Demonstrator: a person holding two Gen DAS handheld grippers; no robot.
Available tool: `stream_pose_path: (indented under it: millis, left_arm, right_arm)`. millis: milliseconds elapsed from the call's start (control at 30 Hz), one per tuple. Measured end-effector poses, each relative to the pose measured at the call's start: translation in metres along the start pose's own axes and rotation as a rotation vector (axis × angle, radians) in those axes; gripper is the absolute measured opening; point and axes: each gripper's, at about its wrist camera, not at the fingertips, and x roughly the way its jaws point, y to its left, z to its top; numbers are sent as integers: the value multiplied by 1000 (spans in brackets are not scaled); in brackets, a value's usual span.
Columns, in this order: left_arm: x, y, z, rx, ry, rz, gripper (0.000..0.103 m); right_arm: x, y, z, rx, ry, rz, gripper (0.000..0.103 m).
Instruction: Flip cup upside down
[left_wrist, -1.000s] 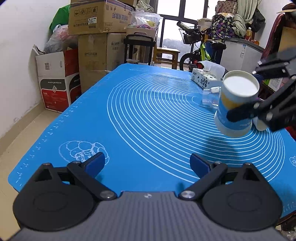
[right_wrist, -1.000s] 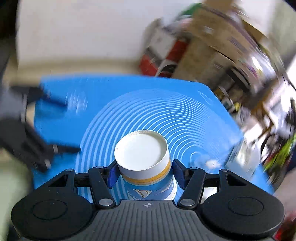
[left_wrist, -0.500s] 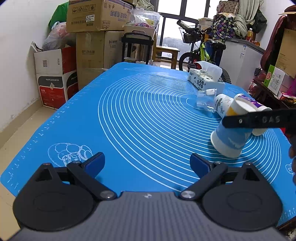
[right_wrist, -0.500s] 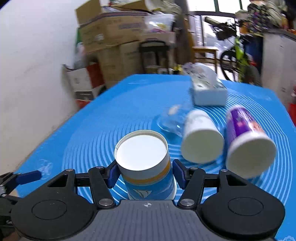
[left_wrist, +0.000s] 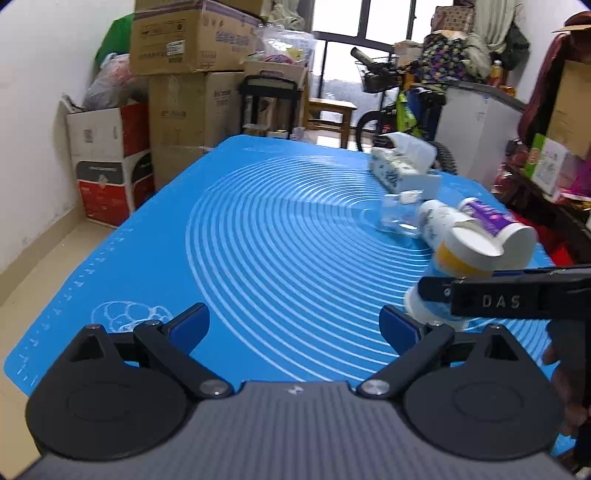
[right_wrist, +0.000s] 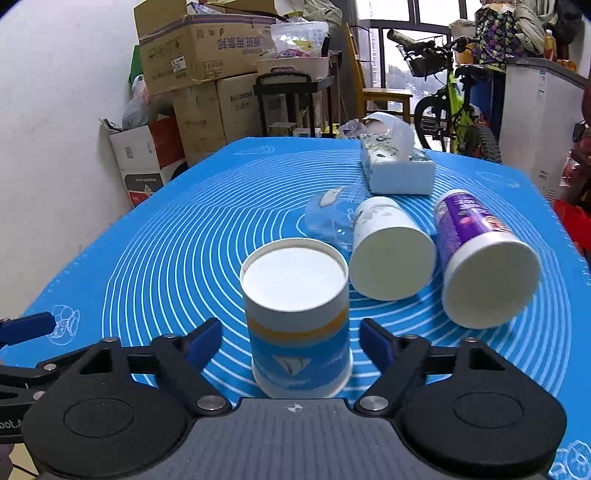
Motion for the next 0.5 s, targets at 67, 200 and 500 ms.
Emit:
stream_pose_path:
  millis: [67,200,500]
  left_arm:
    - [-4,-1,1,-3,0,-11,97]
    - [-11,-9,-2,27,-5,9,97]
    - [-28,-22,-10,90,6,-20,97]
  right_arm:
    - [-10,1,-4,7,1,-33,101]
    - [-36,-3,-20,57,-27,-78,101]
    - [-92,-5,-56,56,-63,-176,101]
